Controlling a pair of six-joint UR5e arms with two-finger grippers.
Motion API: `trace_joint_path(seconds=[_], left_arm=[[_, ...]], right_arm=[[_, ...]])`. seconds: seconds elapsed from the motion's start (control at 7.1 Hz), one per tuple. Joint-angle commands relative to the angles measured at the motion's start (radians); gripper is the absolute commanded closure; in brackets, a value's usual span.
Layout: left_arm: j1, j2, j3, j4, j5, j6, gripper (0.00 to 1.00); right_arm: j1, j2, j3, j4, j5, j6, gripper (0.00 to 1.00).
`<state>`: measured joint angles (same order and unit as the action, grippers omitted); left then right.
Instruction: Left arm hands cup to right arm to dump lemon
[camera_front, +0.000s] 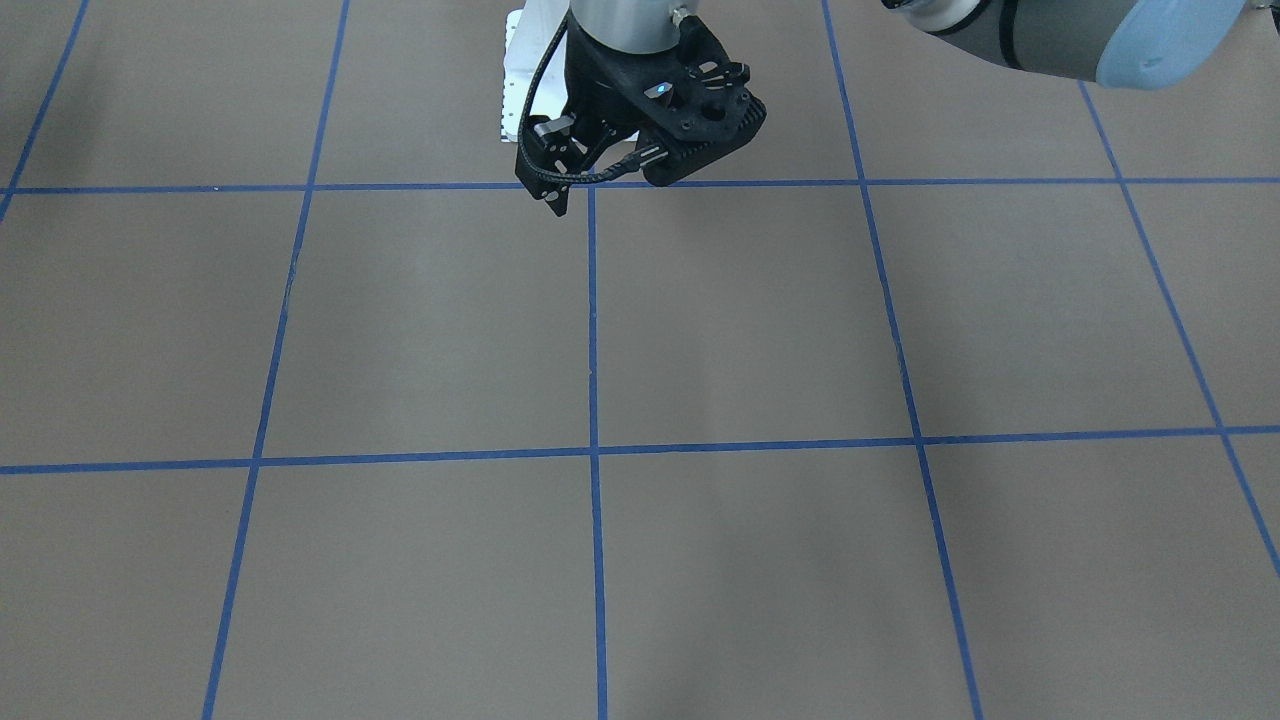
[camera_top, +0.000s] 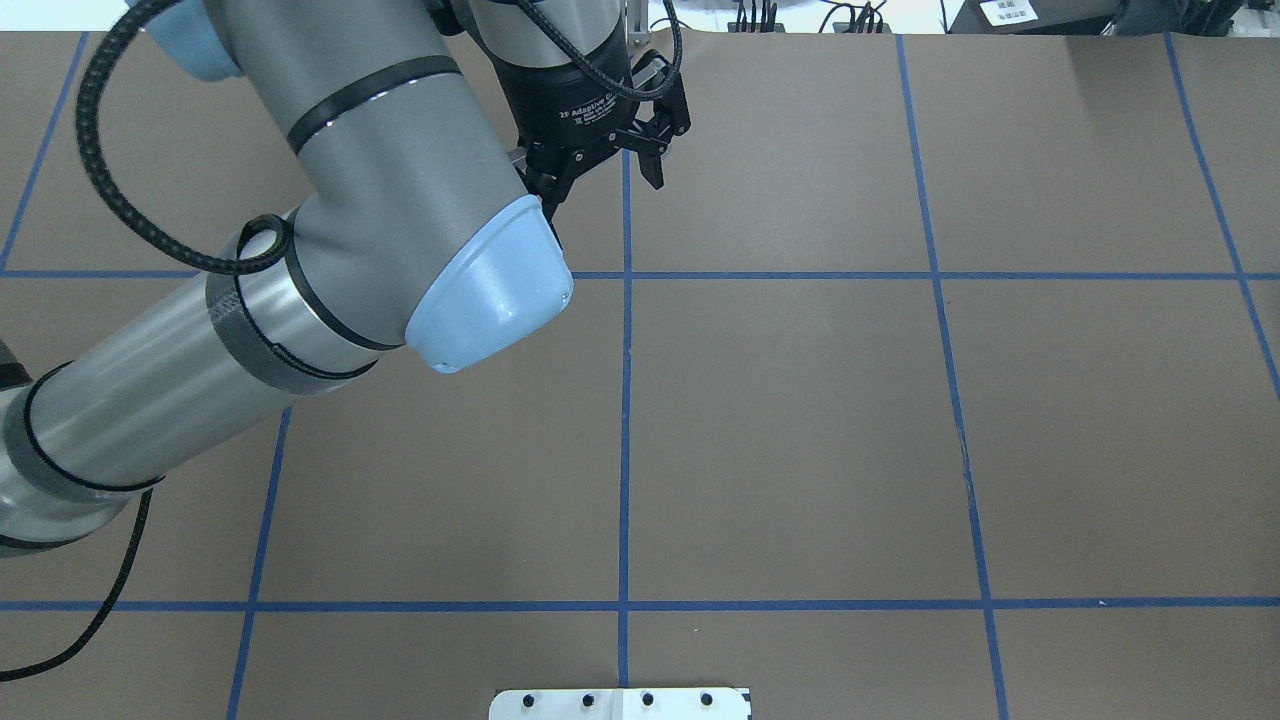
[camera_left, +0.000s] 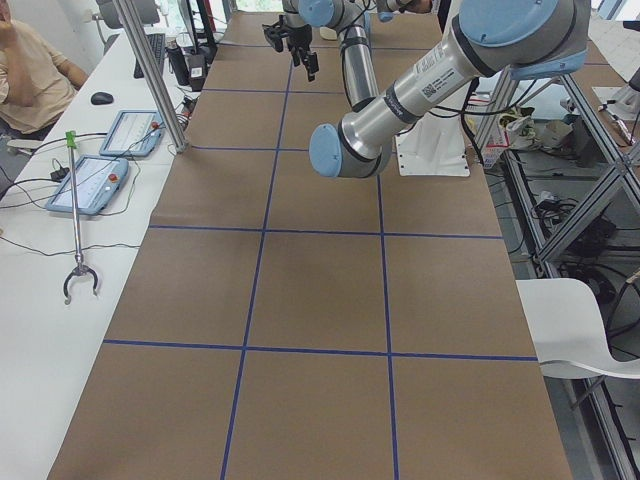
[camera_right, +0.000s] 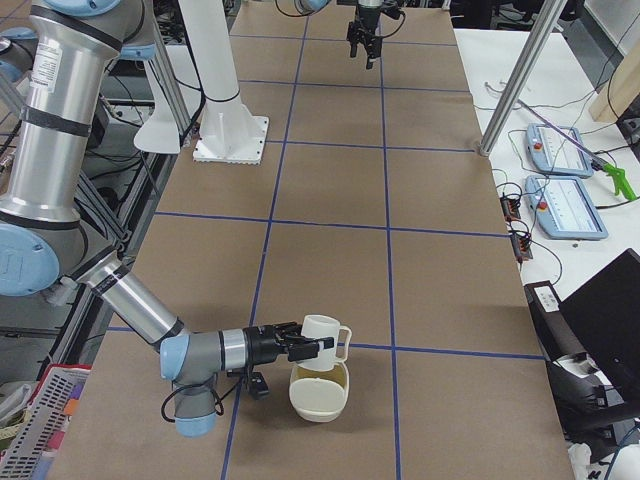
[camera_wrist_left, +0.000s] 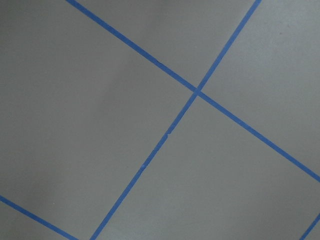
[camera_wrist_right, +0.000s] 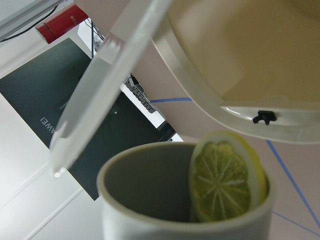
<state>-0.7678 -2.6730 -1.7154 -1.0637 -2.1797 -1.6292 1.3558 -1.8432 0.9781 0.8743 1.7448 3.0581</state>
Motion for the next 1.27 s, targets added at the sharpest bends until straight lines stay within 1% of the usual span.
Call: trace_joint_path(seconds=[0.0, 0.28, 0.42, 0.56, 0.7, 0.99, 1.13], left_arm=[[-0.001, -0.021, -0.001, 0.03, 0.017, 0.002, 0.0], [-0.001, -0.062, 0.0, 0.094, 0.018, 0.003, 0.0], [0.001, -0.062, 0.0, 0.094, 0.02, 0.003, 0.0], [0.001, -0.061, 0.002, 0.094, 0.02, 0.005, 0.0], [0.005, -0.055, 0.005, 0.093, 0.027, 0.006, 0.0], [0.013, -0.048, 0.0, 0.093, 0.032, 0.006, 0.0], [0.016, -0.047, 0.002, 0.094, 0.031, 0.005, 0.0]], right_arm=[[0.037, 0.018, 0.001, 0.0, 0.001, 0.091, 0.86], [0.045, 0.022, -0.001, 0.002, 0.004, 0.134, 0.86], [0.045, 0.019, -0.002, 0.002, 0.006, 0.139, 0.86], [0.045, 0.024, 0.035, -0.003, 0.037, 0.136, 0.84], [0.045, 0.027, 0.092, -0.065, 0.048, 0.113, 0.79], [0.042, 0.024, 0.215, -0.154, 0.052, -0.011, 0.79], [0.036, 0.025, 0.287, -0.232, 0.055, -0.119, 0.78]])
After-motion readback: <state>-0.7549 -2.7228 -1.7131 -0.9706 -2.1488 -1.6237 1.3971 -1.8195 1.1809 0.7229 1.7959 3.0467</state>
